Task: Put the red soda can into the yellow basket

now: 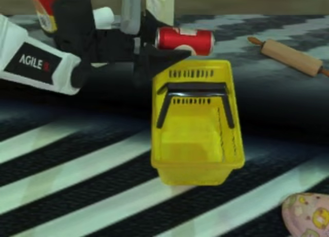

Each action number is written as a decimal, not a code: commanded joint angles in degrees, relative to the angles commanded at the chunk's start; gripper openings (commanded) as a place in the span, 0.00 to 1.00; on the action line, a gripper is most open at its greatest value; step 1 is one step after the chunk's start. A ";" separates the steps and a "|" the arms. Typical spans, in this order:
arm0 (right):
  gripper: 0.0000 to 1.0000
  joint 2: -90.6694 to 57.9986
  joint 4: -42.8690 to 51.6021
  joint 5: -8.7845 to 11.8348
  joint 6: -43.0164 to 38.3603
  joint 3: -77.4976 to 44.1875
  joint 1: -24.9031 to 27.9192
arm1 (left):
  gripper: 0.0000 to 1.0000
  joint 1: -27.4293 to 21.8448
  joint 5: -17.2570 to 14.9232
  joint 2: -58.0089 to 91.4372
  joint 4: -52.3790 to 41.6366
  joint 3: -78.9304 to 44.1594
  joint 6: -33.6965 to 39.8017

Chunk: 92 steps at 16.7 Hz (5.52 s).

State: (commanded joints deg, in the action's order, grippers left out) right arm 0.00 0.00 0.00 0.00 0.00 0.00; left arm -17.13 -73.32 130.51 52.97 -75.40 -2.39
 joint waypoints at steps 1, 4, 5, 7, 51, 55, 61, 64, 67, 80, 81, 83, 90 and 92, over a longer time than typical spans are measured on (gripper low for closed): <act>1.00 0.00 0.00 0.00 0.00 0.00 0.00 | 0.00 0.12 -0.03 1.69 2.42 0.54 0.06; 1.00 0.00 0.00 0.00 0.00 0.00 0.00 | 0.00 0.41 0.04 4.78 6.47 1.66 0.12; 1.00 0.00 0.00 0.00 0.00 0.00 0.00 | 0.00 0.42 0.06 4.90 6.62 1.72 0.12; 1.00 0.00 0.00 0.00 0.00 0.00 0.00 | 0.00 0.42 0.06 4.90 6.62 1.72 0.12; 1.00 -93.08 60.46 -0.42 43.95 -92.16 27.14 | 1.00 14.16 50.85 -88.38 -36.14 50.50 6.81; 1.00 -112.42 73.21 -0.49 52.97 -110.29 32.72 | 1.00 16.52 62.20 -111.44 -45.35 63.33 5.24; 1.00 -128.93 85.21 -0.25 60.74 -125.02 37.59 | 1.00 18.19 72.59 -129.38 -52.55 74.64 2.63; 1.00 -129.99 86.06 -0.21 61.27 -126.06 37.92 | 1.00 18.27 73.32 -130.51 -52.97 75.40 2.39; 1.00 -130.01 85.99 -0.23 61.23 -125.98 37.66 | 1.00 18.27 73.32 -130.51 -52.97 75.40 2.39; 0.77 -129.19 80.97 -0.21 61.24 -120.16 37.95 | 1.00 18.27 73.32 -130.51 -52.97 75.40 2.39; 0.70 -129.19 80.97 -0.21 61.24 -120.16 37.95 | 1.00 18.27 73.32 -130.51 -52.97 75.40 2.39; 0.55 -129.19 80.97 -0.21 61.24 -120.16 37.95 | 1.00 18.27 73.32 -130.51 -52.97 75.40 2.39; 0.02 -129.19 80.97 -0.21 61.24 -120.16 37.95 | 1.00 18.27 73.32 -130.51 -52.97 75.40 2.39; 0.00 -129.19 80.97 -0.21 61.24 -120.16 37.95 | 1.00 18.27 73.32 -130.51 -52.97 75.40 2.39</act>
State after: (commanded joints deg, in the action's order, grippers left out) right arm -129.19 80.97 -0.21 61.24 -120.16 37.95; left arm 1.15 0.00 0.00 0.00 0.00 0.00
